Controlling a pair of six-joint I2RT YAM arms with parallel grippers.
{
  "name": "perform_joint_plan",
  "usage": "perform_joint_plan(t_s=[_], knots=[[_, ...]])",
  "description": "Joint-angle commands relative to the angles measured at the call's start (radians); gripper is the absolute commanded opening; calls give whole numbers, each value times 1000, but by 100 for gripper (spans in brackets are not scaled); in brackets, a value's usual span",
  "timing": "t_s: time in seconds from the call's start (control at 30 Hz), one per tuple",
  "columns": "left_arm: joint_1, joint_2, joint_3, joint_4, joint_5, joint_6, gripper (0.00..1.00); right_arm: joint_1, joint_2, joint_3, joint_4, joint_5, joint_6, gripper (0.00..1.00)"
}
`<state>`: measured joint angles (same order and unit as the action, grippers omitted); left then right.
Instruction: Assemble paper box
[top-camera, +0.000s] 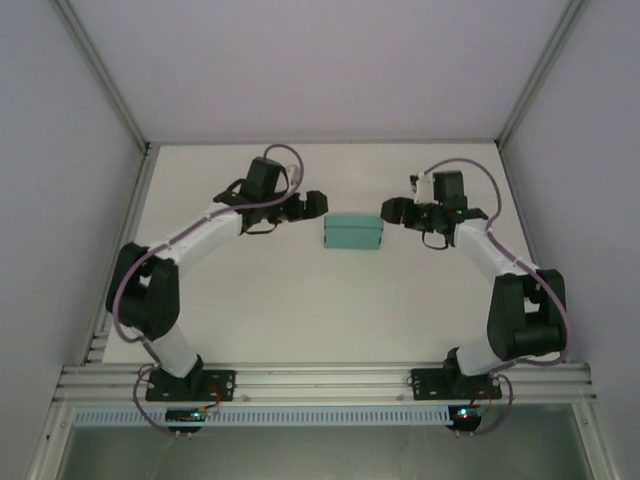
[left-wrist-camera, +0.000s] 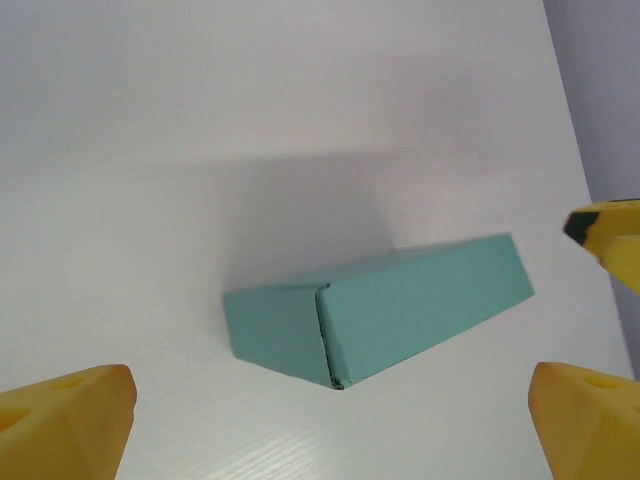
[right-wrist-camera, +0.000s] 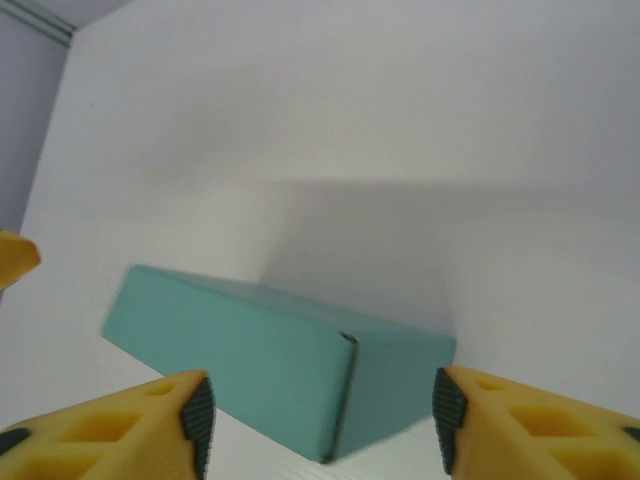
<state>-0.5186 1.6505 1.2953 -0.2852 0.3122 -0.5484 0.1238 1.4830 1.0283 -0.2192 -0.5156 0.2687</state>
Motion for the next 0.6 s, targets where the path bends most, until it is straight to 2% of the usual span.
perform_joint_plan(t_s=[0.0,0.03,0.07,0.1,0.27,0.47,0.57], knots=[[11,-87,27,-130,-215,80,100,10,-25,96,-119,-27,-277,76],[22,-98,11,-117,-228,73,100,19,-19,114,-139,-44,-314,80],[31,-103,-6,-96,-222,60,100,26,-8,140,-156,-18,-335,86],[38,-100,-17,-78,-202,49,100,28,2,155,-160,18,-324,88],[36,3,-26,49,18,11,100,0,49,192,-232,21,-194,92],[24,184,54,92,161,-15,100,6,102,134,-213,-8,-107,91],[23,250,77,119,218,-28,99,4,149,108,-213,-49,-45,81]])
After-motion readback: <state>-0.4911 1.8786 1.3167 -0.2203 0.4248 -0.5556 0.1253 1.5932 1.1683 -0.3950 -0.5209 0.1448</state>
